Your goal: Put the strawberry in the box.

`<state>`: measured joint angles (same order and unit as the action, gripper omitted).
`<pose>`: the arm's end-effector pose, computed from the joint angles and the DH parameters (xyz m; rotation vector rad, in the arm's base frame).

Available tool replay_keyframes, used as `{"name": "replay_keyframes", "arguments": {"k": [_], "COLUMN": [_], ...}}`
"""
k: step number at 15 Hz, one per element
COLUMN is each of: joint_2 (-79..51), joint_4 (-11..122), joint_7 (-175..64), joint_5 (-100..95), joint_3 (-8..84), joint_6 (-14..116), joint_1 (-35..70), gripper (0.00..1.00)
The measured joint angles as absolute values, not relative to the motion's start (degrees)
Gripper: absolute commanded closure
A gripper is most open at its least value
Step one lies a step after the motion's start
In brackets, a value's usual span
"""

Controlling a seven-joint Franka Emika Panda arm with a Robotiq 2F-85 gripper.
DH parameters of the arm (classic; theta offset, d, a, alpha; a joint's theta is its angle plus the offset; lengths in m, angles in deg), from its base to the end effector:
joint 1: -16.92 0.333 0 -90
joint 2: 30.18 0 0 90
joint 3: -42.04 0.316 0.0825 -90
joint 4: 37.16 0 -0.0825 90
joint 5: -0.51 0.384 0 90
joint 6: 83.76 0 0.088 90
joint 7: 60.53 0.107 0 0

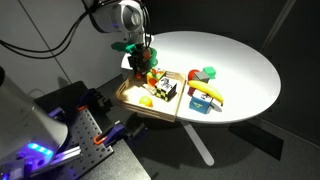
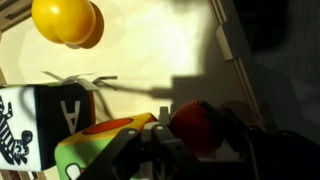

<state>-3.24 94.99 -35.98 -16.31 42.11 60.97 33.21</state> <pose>0.4685 0.1406 0.1224 2.9086 0.1724 -0.2703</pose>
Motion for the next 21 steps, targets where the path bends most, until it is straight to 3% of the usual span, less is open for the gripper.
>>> {"name": "replay_keyframes", "arguments": {"k": [1, 2, 3, 6, 21], "joint_2": [-3.0, -2.9, -2.9, -3.0, -15.1], "joint_4": [95.1, 95.2, 95.4, 96.0, 102.3], "joint_7": [-36.6, -37.4, -38.2, -40.0, -41.3], "joint_5": [-16.3, -16.3, -16.3, -16.2, -13.3], "joint_3": [42.1, 42.1, 42.1, 42.1, 44.2], "joint_6": [62.2, 63.2, 64.1, 65.8, 66.3], "joint_1": [33.2, 33.2, 33.2, 33.1, 33.1], "gripper": [0.71, 0.21, 0.19, 0.00, 0.00]}}
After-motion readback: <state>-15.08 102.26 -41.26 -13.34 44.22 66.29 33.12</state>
